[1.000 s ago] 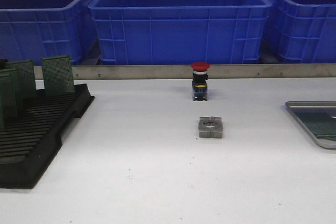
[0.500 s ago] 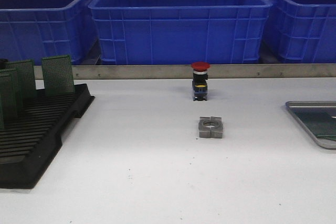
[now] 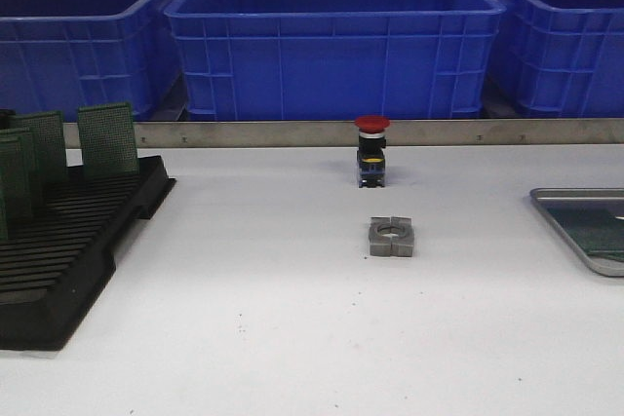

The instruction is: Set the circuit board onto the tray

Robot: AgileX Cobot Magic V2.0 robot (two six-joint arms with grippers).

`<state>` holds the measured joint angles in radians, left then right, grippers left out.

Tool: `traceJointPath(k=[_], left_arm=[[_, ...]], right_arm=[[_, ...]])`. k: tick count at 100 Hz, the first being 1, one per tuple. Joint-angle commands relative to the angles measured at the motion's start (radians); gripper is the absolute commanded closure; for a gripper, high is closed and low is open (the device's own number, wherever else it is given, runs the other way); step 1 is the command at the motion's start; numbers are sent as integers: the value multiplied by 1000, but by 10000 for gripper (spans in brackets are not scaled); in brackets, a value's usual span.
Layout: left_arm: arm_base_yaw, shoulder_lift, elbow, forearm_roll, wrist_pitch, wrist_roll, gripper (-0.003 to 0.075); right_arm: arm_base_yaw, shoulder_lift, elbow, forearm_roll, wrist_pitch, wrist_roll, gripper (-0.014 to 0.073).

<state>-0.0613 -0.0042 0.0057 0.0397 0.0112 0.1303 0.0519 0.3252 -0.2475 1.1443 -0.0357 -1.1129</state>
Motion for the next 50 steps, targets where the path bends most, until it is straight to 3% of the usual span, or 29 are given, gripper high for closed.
traceJointPath(k=[1,50], left_arm=[[5,-33,38,1,-78,-12,738],[5,-33,38,0,-84,-18,739]], right_arm=[[2,4,-26,2,-32,-8,661],[2,4,-26,2,-32,-8,661]])
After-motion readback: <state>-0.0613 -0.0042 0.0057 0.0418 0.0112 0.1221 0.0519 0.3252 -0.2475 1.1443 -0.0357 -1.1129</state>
